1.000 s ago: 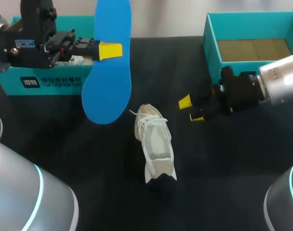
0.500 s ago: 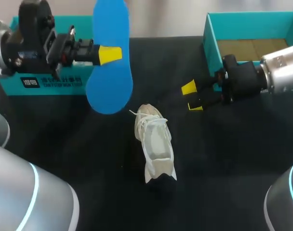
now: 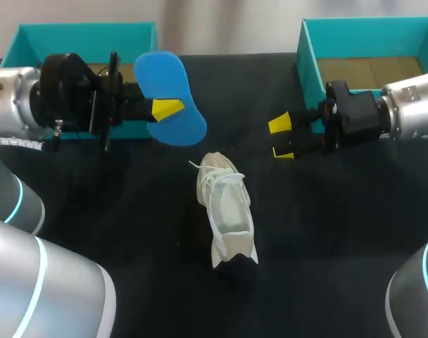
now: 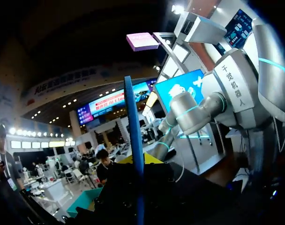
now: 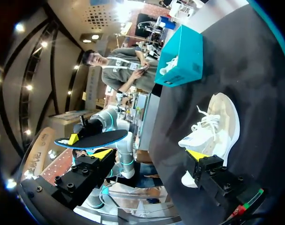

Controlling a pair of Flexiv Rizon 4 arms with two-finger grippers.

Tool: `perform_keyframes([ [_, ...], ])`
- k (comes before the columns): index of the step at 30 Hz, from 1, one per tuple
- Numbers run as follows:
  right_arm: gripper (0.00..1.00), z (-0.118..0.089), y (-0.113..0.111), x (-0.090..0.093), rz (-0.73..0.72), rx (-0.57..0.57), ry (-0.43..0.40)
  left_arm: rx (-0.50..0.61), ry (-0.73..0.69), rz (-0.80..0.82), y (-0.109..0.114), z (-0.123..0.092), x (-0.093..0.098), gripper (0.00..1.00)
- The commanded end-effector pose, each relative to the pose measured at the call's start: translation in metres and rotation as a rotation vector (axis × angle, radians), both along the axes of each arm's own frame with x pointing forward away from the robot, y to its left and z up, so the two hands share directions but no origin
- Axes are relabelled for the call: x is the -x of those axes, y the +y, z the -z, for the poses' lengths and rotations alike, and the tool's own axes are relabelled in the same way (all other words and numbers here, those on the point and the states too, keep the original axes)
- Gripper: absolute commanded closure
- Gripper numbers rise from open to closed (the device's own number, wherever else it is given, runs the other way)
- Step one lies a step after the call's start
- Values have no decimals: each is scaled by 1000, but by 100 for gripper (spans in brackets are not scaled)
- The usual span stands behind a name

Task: Take the shoe out of the shoebox, open the shoe tongue, remove and reinsert the insole, then place the shoe into the shoebox

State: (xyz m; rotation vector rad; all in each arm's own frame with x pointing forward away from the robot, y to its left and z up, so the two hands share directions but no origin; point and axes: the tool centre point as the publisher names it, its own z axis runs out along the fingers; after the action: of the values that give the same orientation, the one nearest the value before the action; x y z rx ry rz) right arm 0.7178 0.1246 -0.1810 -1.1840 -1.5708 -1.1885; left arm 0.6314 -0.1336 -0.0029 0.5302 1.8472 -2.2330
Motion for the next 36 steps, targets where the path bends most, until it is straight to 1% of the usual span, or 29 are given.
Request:
perform_keyframes([
  [1, 0, 0, 2, -1, 0, 4, 1, 133, -353, 49, -1, 2, -5, 100],
  [3, 0, 0, 2, -1, 0, 4, 1, 133, -353, 49, -1, 2, -5, 100],
  [4, 0, 0, 2, -1, 0, 4, 1, 127, -453, 66, -2, 4, -4, 100],
  [7, 0, 0, 2, -1, 0, 4, 1, 112, -670, 78, -5, 12, -6, 100],
  [12, 0, 0, 2, -1, 0, 4, 1, 122, -929, 59, -8, 30, -13, 100],
  [15, 0, 0, 2, -1, 0, 4, 1, 162, -1075, 11, -8, 38, -21, 100],
  [17, 0, 0, 2, -1, 0, 4, 1, 201, -1257, 21, -7, 43, -25, 100],
  [29, 0, 0, 2, -1, 0, 4, 1, 201, -1257, 21, -7, 43, -25, 100],
  [31, 0, 0, 2, -1, 0, 4, 1, 194, -1426, 55, -11, 50, -22, 100],
  [34, 0, -1, 5, -6, 10, -7, 3, 168, -1534, 35, -13, 67, -20, 100],
  [36, 0, -4, 8, -11, 27, -13, 5, 139, -1557, 22, -15, 81, -21, 100],
])
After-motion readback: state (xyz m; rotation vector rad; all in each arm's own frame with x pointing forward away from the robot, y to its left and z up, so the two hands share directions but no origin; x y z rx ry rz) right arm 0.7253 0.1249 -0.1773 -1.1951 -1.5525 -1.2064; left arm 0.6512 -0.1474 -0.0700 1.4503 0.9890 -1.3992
